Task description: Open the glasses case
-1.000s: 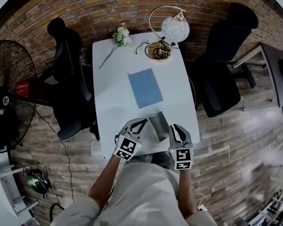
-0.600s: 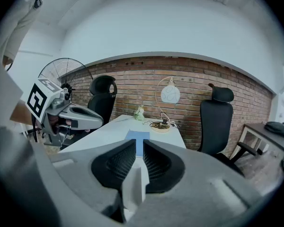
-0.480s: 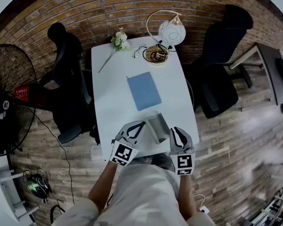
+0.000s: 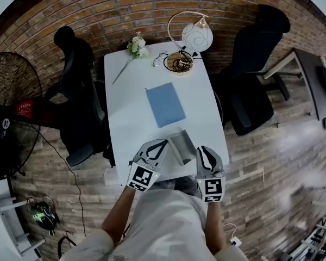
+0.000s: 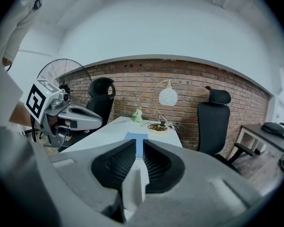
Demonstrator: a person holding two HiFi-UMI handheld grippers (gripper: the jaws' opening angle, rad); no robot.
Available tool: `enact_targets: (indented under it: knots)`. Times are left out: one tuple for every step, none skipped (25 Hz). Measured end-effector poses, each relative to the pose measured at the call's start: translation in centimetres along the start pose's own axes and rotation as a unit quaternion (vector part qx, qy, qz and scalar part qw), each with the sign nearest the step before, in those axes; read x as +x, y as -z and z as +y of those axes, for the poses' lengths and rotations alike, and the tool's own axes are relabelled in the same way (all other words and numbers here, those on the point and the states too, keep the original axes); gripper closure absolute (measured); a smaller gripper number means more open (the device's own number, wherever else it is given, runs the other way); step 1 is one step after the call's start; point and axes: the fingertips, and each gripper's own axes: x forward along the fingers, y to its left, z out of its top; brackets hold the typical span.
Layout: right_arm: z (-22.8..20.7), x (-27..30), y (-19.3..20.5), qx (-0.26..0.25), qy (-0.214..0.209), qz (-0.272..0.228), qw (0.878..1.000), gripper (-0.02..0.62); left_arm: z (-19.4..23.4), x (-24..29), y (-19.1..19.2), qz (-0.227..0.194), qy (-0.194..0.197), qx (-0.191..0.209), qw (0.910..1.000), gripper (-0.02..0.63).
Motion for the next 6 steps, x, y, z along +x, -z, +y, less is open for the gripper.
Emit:
enact_targets:
  knots:
    - [-0.04, 0.04, -0.01, 0.0, 0.001, -0.001, 1.0, 0.543, 0.02, 0.05, -0.01, -0.001, 0.0, 0.0, 1.0, 0.603]
    - [-0.08, 0.08, -0.07, 0.0, 0.002, -0.002, 1.0, 0.543, 0.03, 0.08, 0.0, -0.001, 0.0, 0.0, 1.0, 0.603]
    - [-0.11, 0.12, -0.17, 0.0, 0.002, -0.003, 1.0, 0.543, 0.03, 0.1, 0.02, -0.001, 0.001, 0.0, 1.0, 0.603]
    - [-0.12, 0.16, -0.29, 0.001, 0.003, -0.004, 1.0, 0.543, 0.04, 0.13, 0.03, -0.001, 0.001, 0.0, 1.0, 0.603]
    - [-0.12, 0.21, -0.43, 0.003, 0.003, -0.005, 1.0, 0.543, 0.06, 0.15, 0.04, -0.001, 0.001, 0.0, 1.0, 0.603]
    - [-0.12, 0.26, -0.59, 0.005, 0.003, -0.006, 1.0, 0.543, 0.08, 0.18, 0.05, -0.001, 0.001, 0.0, 1.0, 0.603]
